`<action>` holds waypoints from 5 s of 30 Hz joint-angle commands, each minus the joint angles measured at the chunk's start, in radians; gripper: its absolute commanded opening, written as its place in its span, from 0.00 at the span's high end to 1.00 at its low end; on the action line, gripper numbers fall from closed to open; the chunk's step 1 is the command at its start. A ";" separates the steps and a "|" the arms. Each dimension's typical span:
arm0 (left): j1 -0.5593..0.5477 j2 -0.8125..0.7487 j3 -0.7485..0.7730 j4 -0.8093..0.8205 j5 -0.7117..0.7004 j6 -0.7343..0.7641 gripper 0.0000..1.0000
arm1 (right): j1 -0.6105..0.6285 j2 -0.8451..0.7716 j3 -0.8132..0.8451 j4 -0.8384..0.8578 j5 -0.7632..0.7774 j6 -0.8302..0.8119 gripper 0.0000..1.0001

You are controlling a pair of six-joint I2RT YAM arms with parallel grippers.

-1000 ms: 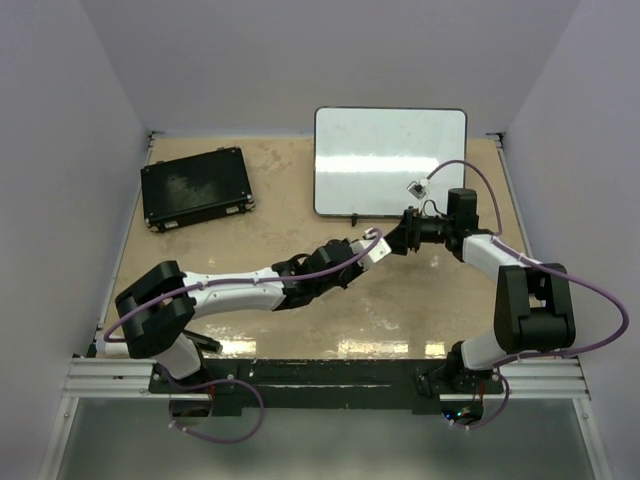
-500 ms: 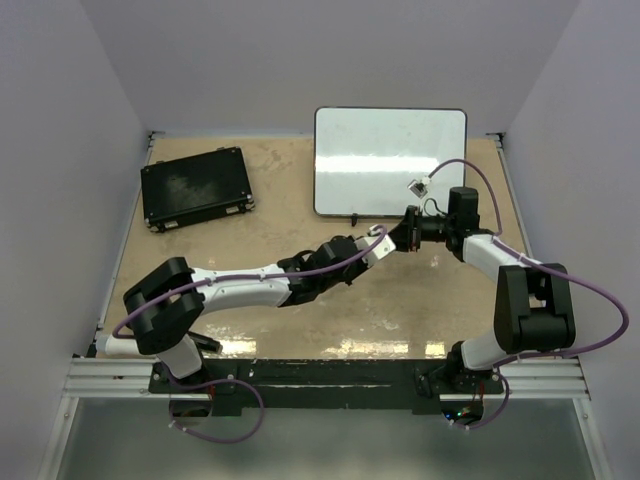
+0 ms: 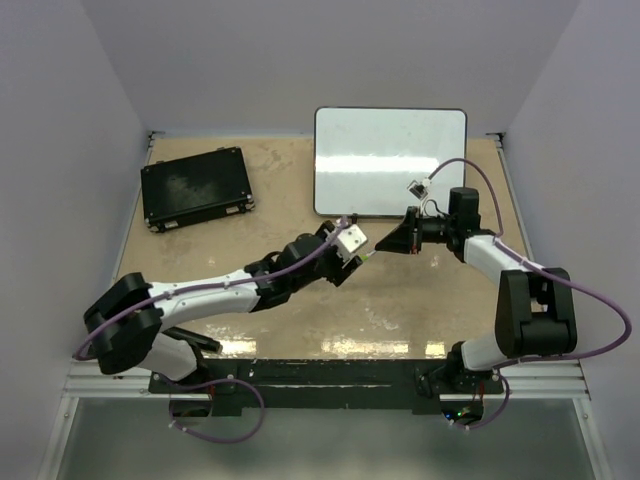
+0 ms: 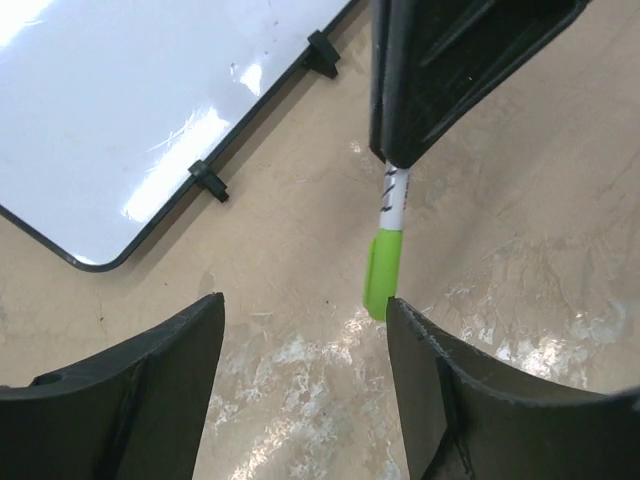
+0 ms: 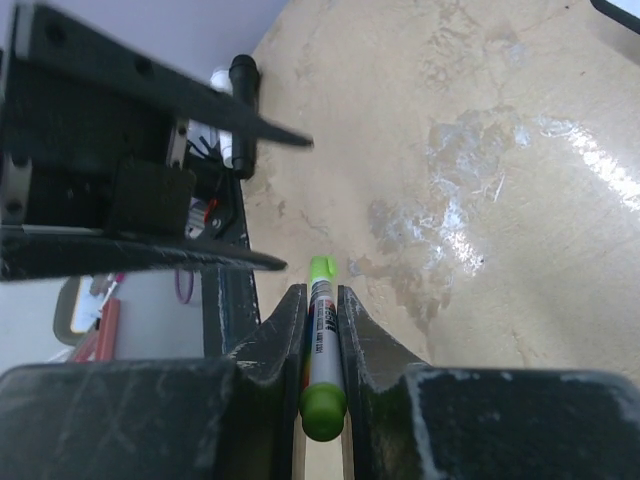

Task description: Write a sentence on the whiteboard

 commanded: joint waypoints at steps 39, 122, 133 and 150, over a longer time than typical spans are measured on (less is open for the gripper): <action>0.075 0.112 0.234 -0.211 0.426 0.154 1.00 | 0.069 -0.107 0.086 -0.274 -0.089 -0.384 0.67; 0.096 0.050 0.219 -0.228 0.429 0.192 1.00 | 0.060 -0.107 0.055 -0.157 -0.133 -0.251 0.61; 0.098 0.084 0.248 -0.247 0.459 0.212 1.00 | 0.060 -0.100 0.044 -0.087 -0.164 -0.182 0.51; 0.099 0.086 0.250 -0.270 0.432 0.214 1.00 | 0.058 -0.088 0.037 -0.047 -0.170 -0.127 0.65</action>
